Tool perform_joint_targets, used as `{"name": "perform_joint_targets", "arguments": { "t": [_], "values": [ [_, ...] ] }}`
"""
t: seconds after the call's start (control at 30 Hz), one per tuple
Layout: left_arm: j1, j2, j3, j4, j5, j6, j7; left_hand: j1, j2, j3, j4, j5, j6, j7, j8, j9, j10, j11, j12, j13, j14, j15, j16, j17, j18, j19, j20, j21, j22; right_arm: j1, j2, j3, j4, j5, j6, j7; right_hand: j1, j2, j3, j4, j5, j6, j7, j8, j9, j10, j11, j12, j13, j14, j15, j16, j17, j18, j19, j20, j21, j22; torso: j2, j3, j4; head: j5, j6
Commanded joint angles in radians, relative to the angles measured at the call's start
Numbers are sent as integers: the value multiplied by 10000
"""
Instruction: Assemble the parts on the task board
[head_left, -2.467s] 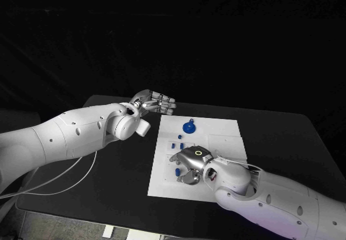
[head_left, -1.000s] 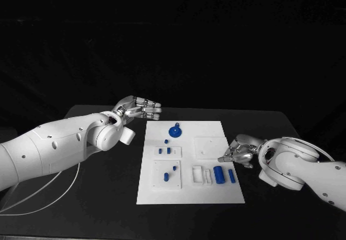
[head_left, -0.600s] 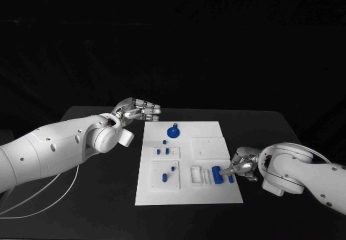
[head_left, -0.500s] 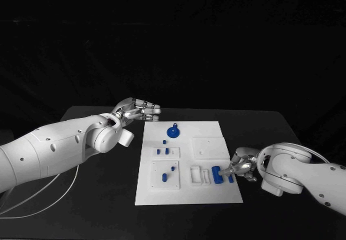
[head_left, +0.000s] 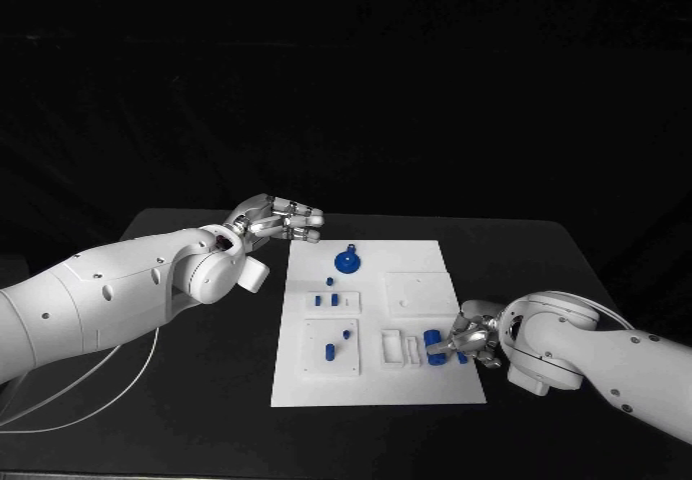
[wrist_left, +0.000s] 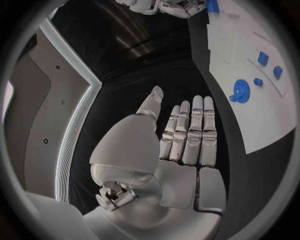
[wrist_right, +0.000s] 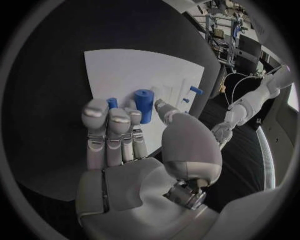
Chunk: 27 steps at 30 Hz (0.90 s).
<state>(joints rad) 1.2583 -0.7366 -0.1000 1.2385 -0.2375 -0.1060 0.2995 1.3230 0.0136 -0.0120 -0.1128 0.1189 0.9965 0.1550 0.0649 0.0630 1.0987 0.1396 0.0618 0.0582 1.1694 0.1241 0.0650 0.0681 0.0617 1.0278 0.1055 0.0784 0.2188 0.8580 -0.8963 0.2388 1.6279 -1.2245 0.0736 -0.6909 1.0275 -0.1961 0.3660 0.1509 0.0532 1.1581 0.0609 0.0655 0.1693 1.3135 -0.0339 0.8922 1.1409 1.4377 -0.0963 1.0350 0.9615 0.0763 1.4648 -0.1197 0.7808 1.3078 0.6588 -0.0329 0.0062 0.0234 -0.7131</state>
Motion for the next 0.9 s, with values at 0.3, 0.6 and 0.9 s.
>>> {"name": "perform_joint_targets", "arguments": {
  "t": [0.3, 0.6, 0.9],
  "values": [
    [1, 31, -57, 44, 71, 221, 134, -52, 56, -85, 73, 7, -50, -3, -11, -4, -44, -8, 9, 6, -70, -17, -25, 14, -55, 112, 12, -10, -103, -53, 581, -355, -391, -865, -686, -309, -232, -74, 320, -90, -48, -65, -5, -13, -122, 88, 8, -109, 85, 92, -25, -61, 66, -115, 558, -36, 112, 918, 13, -13, -15, 35, 0],
    [1, 71, -89, 45, 72, 262, 94, -29, 70, -93, 65, 10, -59, -3, -12, -5, -45, -8, 7, 5, -72, -17, -26, 13, -55, 119, 8, -5, -134, -55, 856, -508, -558, -1313, -660, -351, -23, 26, 695, -494, -43, -10, -4, -20, -160, 114, 6, -133, 129, 105, -22, -104, 87, -122, 562, -31, 171, 934, -6, -42, 15, 45, -18],
    [2, 68, -103, 43, 64, 319, 6, -14, 82, -114, 49, 7, -89, 0, -13, -6, -50, -5, 8, 5, -79, -14, -26, 13, -60, 118, 10, -2, -194, -55, 905, -624, -593, -1381, -456, -363, 810, 415, 72, -2025, 1798, -94, 45, -26, -213, 16, 18, -126, 169, 102, -7, -143, 56, -103, 534, 7, 170, 936, 7, -15, -18, 47, -12]
  ]
}}
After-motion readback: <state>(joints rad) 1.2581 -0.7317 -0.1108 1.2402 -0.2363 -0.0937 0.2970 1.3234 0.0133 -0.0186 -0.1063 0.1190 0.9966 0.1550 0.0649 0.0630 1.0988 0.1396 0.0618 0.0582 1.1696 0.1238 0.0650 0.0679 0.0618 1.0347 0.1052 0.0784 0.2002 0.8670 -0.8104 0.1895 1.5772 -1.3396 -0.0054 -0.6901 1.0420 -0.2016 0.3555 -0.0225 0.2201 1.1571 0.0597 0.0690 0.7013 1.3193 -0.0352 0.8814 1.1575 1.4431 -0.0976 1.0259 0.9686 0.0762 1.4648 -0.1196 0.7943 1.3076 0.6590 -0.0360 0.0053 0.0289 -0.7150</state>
